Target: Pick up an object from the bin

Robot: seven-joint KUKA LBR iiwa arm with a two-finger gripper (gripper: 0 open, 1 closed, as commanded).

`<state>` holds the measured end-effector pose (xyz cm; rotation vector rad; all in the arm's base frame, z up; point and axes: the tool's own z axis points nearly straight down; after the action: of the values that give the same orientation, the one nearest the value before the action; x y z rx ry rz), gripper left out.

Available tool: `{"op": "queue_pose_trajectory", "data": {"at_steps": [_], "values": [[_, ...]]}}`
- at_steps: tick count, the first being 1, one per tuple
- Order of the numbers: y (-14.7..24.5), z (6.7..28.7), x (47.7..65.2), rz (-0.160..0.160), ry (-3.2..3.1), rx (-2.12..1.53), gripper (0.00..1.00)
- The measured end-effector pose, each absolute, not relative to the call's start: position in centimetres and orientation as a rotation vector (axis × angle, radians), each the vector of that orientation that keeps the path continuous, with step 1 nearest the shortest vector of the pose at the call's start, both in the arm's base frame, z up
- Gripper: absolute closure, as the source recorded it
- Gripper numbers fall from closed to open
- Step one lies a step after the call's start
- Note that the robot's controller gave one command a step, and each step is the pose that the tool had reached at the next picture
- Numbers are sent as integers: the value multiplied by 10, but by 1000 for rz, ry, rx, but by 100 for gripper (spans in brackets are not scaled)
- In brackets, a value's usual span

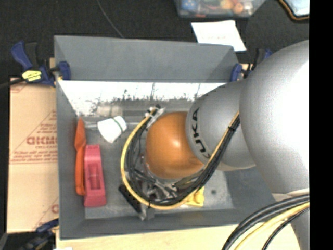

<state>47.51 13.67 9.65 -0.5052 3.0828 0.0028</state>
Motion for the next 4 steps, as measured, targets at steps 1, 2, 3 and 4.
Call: {"op": "queue_pose_trajectory", "data": {"at_steps": [1,2,3,4], "values": [[137,98,476,3,3080,-505,100],[137,98,476,3,3080,-504,100],[130,172,497,4,3081,-448,100],[116,177,488,1,3091,-480,100]]}}
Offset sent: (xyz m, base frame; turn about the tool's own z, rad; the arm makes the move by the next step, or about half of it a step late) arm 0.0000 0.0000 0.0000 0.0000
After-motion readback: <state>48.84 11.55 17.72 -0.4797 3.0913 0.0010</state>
